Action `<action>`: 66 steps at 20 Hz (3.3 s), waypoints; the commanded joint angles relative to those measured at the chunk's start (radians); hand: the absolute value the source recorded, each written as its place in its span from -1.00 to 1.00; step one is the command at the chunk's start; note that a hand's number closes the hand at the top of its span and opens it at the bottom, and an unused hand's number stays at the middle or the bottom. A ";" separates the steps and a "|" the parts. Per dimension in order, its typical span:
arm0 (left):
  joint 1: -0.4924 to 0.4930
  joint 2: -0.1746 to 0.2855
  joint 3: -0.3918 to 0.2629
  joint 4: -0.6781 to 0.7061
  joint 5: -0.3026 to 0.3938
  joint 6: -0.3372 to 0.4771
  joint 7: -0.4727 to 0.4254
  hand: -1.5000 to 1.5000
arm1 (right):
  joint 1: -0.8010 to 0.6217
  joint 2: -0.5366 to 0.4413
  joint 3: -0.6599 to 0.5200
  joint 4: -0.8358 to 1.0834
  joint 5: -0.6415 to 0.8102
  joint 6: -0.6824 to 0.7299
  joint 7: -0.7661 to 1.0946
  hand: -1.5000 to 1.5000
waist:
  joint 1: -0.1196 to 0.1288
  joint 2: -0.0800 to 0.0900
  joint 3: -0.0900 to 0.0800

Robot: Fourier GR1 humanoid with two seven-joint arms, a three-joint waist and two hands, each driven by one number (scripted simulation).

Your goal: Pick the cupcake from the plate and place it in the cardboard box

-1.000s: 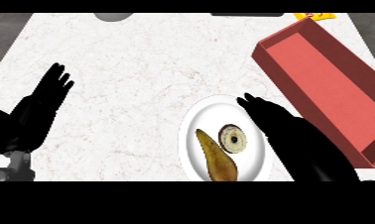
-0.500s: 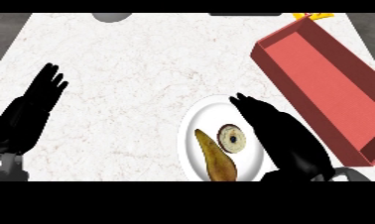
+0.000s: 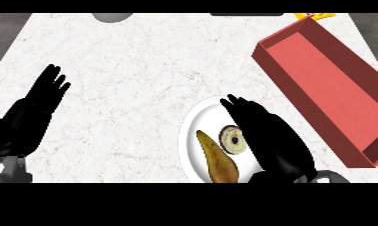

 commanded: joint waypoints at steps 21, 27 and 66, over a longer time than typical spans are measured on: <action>0.015 -0.030 0.134 0.058 -0.024 -0.160 -0.023 0.00 | 0.001 0.231 -0.036 0.223 0.251 0.159 -0.006 -1.00 | 0.000 0.001 0.000; 0.036 -0.105 0.102 -0.042 -0.094 -0.093 0.026 0.00 | 0.061 0.205 -0.110 0.154 0.247 0.260 -0.059 -1.00 | -0.001 0.000 0.000; 0.012 -0.132 0.213 -0.062 -0.115 -0.191 0.104 0.00 | -0.165 0.394 -0.250 0.676 0.506 -0.014 -0.225 1.00 | 0.006 0.000 0.000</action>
